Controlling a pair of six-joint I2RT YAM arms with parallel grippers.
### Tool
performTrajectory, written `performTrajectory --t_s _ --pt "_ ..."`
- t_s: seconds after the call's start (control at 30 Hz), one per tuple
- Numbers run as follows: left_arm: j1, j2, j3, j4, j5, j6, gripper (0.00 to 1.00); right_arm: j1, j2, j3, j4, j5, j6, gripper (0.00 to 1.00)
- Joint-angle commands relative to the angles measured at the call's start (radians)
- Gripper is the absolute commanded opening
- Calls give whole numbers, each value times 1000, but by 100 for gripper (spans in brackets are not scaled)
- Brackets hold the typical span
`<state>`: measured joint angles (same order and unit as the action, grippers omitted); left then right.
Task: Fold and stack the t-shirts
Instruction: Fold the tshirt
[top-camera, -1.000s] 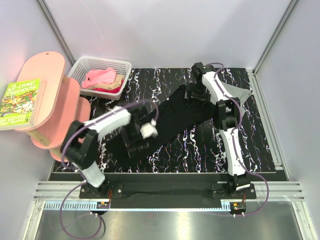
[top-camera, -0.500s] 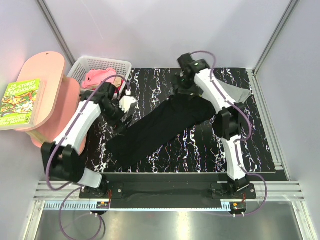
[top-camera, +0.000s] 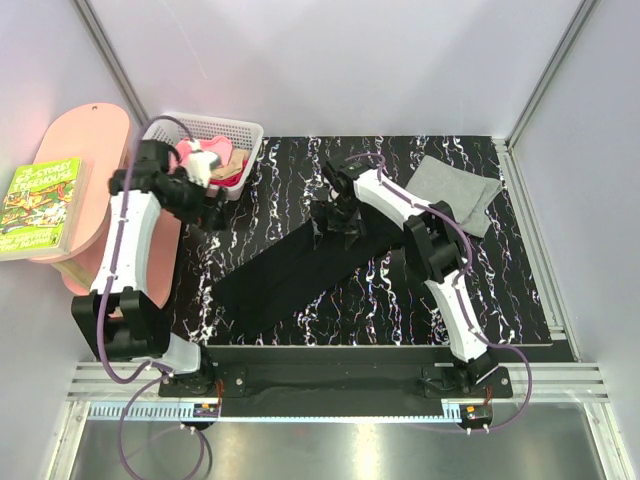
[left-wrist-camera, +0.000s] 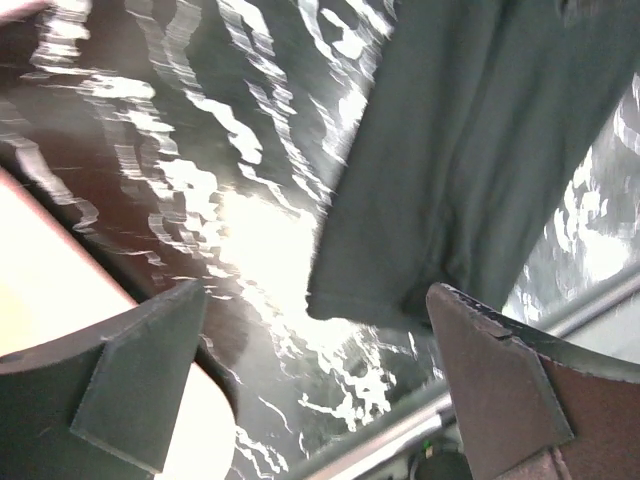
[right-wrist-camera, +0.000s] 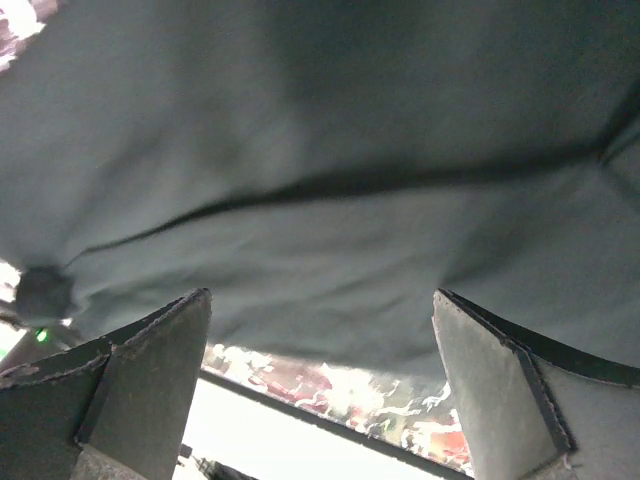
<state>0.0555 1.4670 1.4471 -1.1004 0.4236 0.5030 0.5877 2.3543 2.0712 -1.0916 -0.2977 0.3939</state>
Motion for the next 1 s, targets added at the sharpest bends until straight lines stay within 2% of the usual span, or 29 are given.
performTrajectory --t_s 0.0,0.2,0.37,0.47,0.6,0.67,0.73,0.77,0.97 --pt "124 -24 105 50 113 -61 99 -57 54 -2 25 18 -21 100" --pt "176 -19 127 33 116 -28 99 -158 115 7 -7 97 -46 100" --pt "193 -27 127 30 145 -26 99 -219 164 93 -51 166 -49 100" --pt "193 -31 128 28 152 -23 99 -233 221 237 -132 264 -64 100" --pt "196 -40 114 27 138 -9 99 -235 301 494 -255 260 -64 100" --pt "214 -43 111 27 136 -6 99 -221 269 504 -266 261 -56 100" --pt "234 -51 127 27 147 -4 99 -158 196 480 -260 293 -66 100" --pt "257 -51 133 25 150 -4 99 -131 169 472 -263 357 -67 100" --pt "320 -57 177 4 149 12 99 188 -38 343 -298 567 -59 100"
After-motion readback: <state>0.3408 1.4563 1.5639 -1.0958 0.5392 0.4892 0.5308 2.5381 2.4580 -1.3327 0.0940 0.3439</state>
